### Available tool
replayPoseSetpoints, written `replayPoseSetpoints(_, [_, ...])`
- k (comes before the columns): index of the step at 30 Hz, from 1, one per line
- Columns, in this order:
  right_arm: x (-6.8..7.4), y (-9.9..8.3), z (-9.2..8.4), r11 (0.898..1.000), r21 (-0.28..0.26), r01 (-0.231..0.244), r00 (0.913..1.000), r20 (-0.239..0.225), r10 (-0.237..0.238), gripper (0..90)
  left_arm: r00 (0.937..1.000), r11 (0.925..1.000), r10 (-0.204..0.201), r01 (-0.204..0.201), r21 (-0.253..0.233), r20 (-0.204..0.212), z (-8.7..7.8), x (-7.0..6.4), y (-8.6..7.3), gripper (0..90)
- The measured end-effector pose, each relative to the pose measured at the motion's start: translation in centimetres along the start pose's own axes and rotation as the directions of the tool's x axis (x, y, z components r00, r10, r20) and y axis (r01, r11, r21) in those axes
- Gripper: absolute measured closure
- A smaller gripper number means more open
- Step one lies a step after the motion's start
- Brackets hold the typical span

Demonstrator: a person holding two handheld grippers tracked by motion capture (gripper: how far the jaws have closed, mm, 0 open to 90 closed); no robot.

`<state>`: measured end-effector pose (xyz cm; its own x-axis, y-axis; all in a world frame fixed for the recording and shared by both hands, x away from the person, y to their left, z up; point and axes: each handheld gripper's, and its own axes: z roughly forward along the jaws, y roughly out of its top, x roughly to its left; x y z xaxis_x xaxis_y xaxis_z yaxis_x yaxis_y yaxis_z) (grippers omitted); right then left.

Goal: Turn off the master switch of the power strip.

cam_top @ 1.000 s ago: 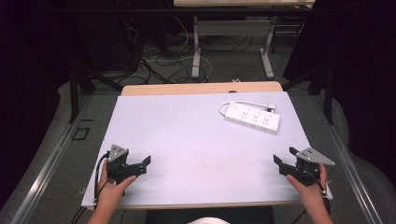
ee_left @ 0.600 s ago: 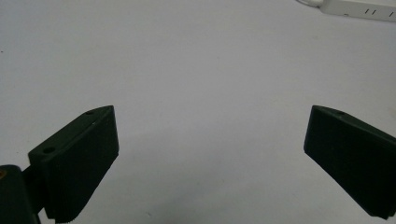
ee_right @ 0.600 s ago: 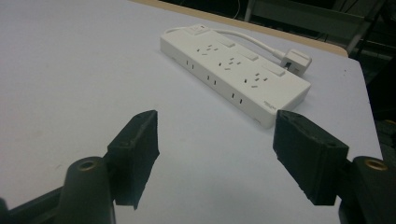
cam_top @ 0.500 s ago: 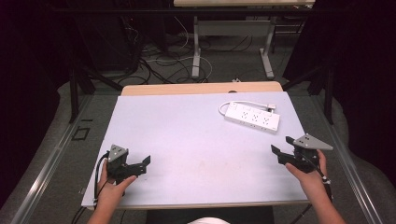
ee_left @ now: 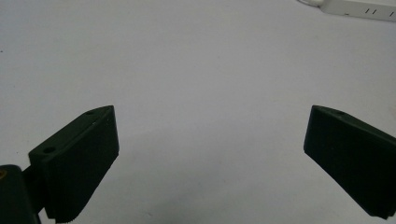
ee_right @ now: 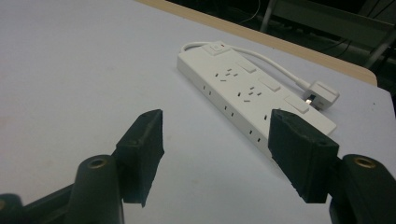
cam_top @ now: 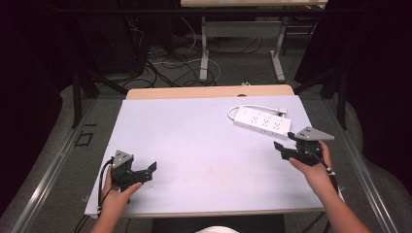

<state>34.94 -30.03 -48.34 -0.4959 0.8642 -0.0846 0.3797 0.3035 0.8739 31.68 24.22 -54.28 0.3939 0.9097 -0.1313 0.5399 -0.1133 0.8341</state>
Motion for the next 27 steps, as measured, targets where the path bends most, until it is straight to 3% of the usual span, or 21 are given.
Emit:
replayPoseSetpoints(8, [-0.2,2.3,0.9,1.0,-0.002,0.013,0.9999,-0.011,-0.013,35.4,1.0,1.0,0.003,-0.003,0.0,0.0,0.0,0.0,0.0,3.3])
replayPoseSetpoints(27, [-1.2,6.9,3.7,0.996,0.073,0.042,0.9991,-0.005,-0.042,36.9,1.0,1.0,0.002,-0.002,0.002,0.001,0.0,0.1,0.0,3.3])
